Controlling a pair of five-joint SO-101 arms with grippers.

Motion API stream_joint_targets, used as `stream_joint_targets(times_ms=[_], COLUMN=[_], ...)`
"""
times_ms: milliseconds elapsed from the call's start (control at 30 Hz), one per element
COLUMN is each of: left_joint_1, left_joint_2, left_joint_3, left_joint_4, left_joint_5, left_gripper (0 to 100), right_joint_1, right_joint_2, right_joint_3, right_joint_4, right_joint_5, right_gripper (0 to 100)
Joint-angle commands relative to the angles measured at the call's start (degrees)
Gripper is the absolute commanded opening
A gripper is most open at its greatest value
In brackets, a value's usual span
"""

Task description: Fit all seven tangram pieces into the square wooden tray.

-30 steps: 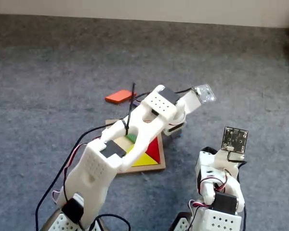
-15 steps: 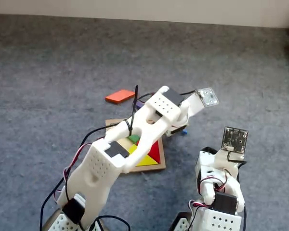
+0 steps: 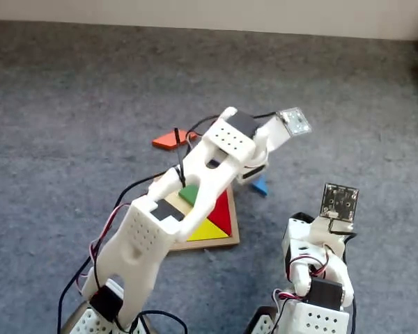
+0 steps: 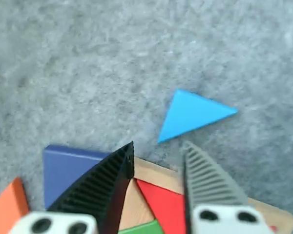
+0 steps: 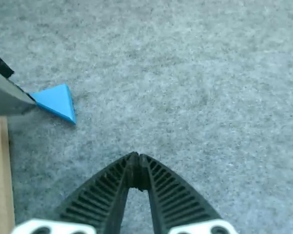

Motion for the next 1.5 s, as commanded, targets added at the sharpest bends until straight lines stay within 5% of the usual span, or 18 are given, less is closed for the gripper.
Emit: stream_joint_targets(times_ms=[0, 667, 967, 1200, 1467], left_joint_1=[0.0, 2.8, 4.6, 5.5, 5.7], left_joint_2=[-0.7, 7.0, 7.1, 7.1, 6.5], left_joint_3=[-3.0, -5.7, -5.4, -5.4, -6.0], left_joint_4=[0.4, -6.9, -6.5, -6.4, -0.7], left_joint_5=[4.8, 4.7, -5.0, -9.8, -9.8], left_gripper=[25, 26, 26, 12, 11], right_joint_1=[0.5, 0.4, 0.3, 0.3, 0.3], right_joint_2=[-0.3, -0.3, -0.3, -0.3, -0.3], right_joint_3=[8.4, 8.4, 8.4, 8.4, 8.4], right_joint_4=[-1.3, -1.4, -1.4, -1.5, -1.5], right_joint_5=[0.0, 0.0, 0.0, 0.0, 0.0], right_gripper=[1.5, 1.5, 1.5, 1.5, 1.5])
